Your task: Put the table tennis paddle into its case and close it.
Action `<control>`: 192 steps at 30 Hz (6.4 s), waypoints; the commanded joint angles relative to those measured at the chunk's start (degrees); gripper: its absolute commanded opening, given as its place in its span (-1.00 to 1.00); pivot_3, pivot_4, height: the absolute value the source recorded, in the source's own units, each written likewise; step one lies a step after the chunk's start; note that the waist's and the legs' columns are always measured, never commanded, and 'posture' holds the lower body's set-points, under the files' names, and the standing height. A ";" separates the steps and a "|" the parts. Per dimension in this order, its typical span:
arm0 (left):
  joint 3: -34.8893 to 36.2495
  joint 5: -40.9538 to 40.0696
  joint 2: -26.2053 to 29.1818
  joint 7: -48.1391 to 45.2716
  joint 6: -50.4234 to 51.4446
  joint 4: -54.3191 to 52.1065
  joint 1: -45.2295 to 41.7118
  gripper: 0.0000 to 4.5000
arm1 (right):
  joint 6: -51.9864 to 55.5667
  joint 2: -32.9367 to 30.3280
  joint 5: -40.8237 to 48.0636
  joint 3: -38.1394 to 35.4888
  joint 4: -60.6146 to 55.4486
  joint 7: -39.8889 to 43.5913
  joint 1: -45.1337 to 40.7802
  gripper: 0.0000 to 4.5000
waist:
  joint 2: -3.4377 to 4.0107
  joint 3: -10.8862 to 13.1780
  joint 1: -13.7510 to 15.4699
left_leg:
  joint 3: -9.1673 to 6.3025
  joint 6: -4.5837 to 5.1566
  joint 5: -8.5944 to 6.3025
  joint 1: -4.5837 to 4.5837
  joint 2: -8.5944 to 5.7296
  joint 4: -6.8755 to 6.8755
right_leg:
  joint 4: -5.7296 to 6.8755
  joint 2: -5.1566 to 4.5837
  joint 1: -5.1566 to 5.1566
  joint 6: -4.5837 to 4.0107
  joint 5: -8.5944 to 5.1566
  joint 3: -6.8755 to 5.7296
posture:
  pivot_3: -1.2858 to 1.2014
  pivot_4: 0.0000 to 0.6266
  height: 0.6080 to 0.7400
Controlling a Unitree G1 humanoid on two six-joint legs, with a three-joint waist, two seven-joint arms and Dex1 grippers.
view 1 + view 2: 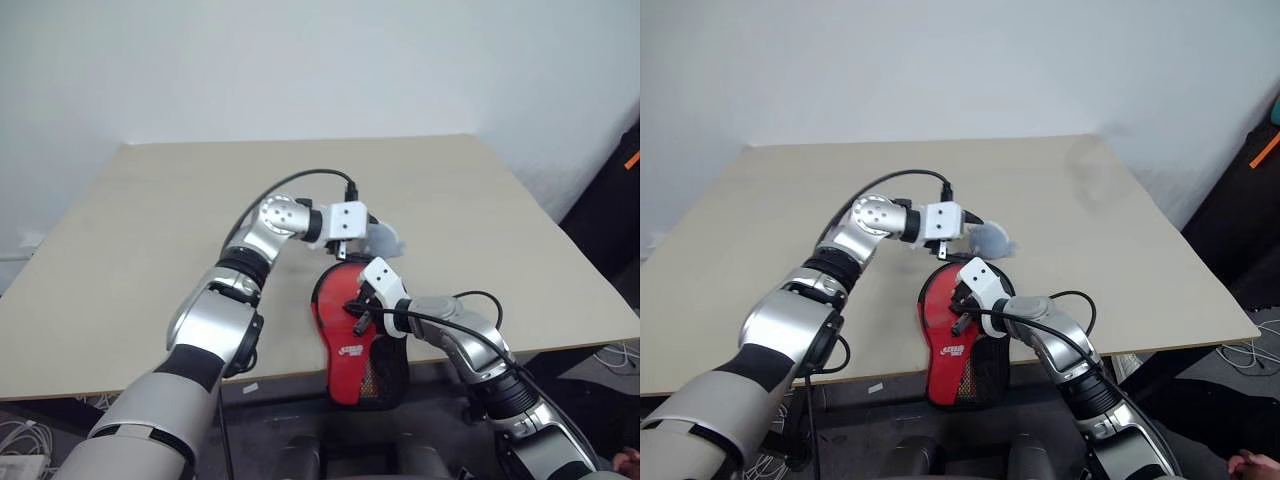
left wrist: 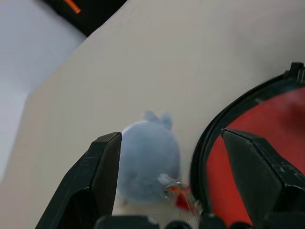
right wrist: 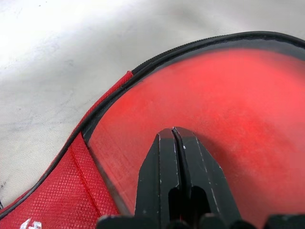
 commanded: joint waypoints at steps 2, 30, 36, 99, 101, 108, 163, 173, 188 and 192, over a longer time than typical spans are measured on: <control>3.54 -3.29 4.29 -0.77 1.92 -4.57 -2.28 0.57 | 4.04 -3.88 0.91 0.29 -2.63 2.77 0.19 -0.74 | 0.00 0.00 0.01 | 0.01 0.00 0.00 0.00 -0.01 0.02 | 0.00 -0.01 0.00 0.00 0.00 0.01 | 0.03 -1.00 0.36; 4.70 -19.35 -2.70 11.55 51.29 -56.33 35.81 -0.99 | -28.69 -2.46 -7.05 -11.03 56.80 1.13 -38.30 1.00 | 0.14 0.01 -1.14 | 0.05 -0.02 0.02 0.06 -0.02 -0.10 | 0.03 0.01 -0.05 -0.35 0.21 0.11 | 0.03 -1.00 0.36; 3.13 -19.79 -0.38 11.10 59.92 -58.96 40.30 -0.99 | -36.92 1.90 -8.26 -14.39 71.19 -3.18 -42.97 1.00 | 0.29 0.02 -2.21 | -0.01 -0.07 0.05 0.09 -0.03 -0.25 | 0.04 0.02 -0.10 -0.37 0.21 0.11 | 0.03 -1.00 0.36; -4.33 -20.47 6.77 7.08 59.45 -57.49 44.53 -1.00 | -39.62 12.94 -16.38 -18.00 78.86 -4.87 -45.00 -0.99 | 0.84 -0.27 -3.05 | -0.17 -0.19 0.11 0.27 -0.12 -0.44 | 0.04 0.01 0.02 -0.39 0.21 0.10 | 0.03 -1.00 0.36; -4.25 -20.33 6.65 7.11 58.41 -56.89 44.47 -1.00 | -39.52 12.63 -16.56 -17.89 78.53 -4.67 -45.11 -0.99 | 0.87 -0.30 -3.05 | -0.17 -0.19 0.11 0.28 -0.12 -0.45 | 0.04 0.01 0.03 -0.39 0.21 0.10 | 0.03 -1.00 0.36; -3.83 -20.39 4.66 6.99 52.03 -53.29 43.86 -1.00 | -38.52 10.69 -16.12 -17.89 76.67 -3.06 -45.36 -0.99 | 0.96 -0.36 -2.97 | -0.18 -0.19 0.11 0.28 -0.15 -0.42 | 0.03 -0.01 0.07 -0.39 0.21 0.09 | 0.03 -1.00 0.36; -5.20 -14.02 0.34 3.07 29.34 -21.46 36.22 -1.00 | 8.91 -32.83 -0.89 -19.61 -16.70 17.36 1.55 -0.99 | 1.07 -0.86 0.16 | 0.05 -0.08 0.05 0.22 -0.07 -0.14 | -0.13 -0.09 0.23 0.01 -0.05 0.06 | 0.03 -1.00 0.36; -5.08 -13.10 -0.73 2.02 27.89 -17.80 33.68 -1.00 | 2.29 -42.38 7.38 -24.60 -30.17 25.15 18.84 -0.99 | 0.80 -1.12 1.22 | 0.12 -0.05 -0.01 0.25 0.00 -0.11 | -0.18 -0.08 0.28 0.08 -0.11 0.05 | 0.03 -1.00 0.36; -4.86 -12.30 -1.00 1.46 27.27 -14.63 30.67 -1.00 | -9.12 -50.86 12.20 -31.14 -37.19 32.99 38.34 -0.99 | 0.62 -1.10 2.07 | 0.16 -0.09 -0.19 0.38 0.03 -0.02 | -0.34 -0.12 0.54 0.05 -0.26 0.02 | 0.03 -1.00 0.36; -4.67 -12.01 -1.33 1.46 27.13 -13.95 29.93 -1.00 | -11.28 -52.20 13.39 -33.40 -38.59 34.97 41.43 -0.99 | 0.64 -1.09 2.70 | 0.13 -0.03 -0.39 0.81 0.08 -0.04 | -0.77 -0.11 1.00 0.08 -0.29 -0.07 | 0.03 -1.00 0.36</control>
